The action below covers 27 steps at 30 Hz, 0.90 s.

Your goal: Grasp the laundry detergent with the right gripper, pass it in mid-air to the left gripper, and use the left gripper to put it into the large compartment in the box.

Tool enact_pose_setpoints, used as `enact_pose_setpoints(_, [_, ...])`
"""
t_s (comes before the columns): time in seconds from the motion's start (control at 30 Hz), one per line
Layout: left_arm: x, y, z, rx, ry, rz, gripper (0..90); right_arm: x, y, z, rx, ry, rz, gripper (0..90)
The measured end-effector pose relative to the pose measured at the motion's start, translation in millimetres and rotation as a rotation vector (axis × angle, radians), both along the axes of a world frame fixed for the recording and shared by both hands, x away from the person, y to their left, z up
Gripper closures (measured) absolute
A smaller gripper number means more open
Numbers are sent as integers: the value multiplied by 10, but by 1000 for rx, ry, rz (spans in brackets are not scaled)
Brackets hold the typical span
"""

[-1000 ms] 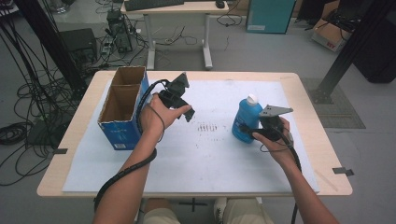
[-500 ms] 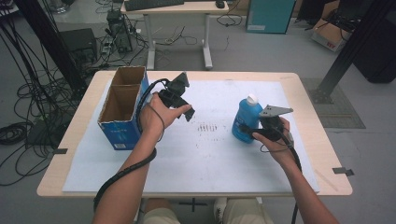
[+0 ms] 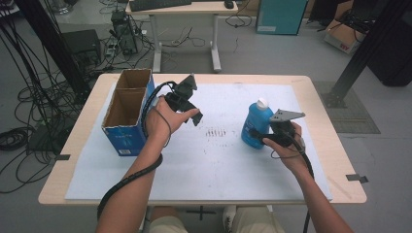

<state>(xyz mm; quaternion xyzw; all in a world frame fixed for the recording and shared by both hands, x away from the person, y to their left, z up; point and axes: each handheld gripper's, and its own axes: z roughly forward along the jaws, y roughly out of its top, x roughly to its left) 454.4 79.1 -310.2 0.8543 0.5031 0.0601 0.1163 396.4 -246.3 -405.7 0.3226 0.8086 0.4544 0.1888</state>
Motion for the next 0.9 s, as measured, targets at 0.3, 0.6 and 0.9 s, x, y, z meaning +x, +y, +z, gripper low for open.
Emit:
enact_pose_setpoints(0.3, [-7, 4, 27, -2, -1, -1, 56, 1, -3, 0, 1, 1, 1, 436])
enact_pose_setpoints(0.6, [-31, 25, 46, -6, -3, -7, 55, 0, 2, 4, -1, 2, -3, 438])
enact_pose_setpoints(0.9, [-34, 25, 88, -19, -1, -16, 55, -2, 8, 7, -2, 4, -8, 438])
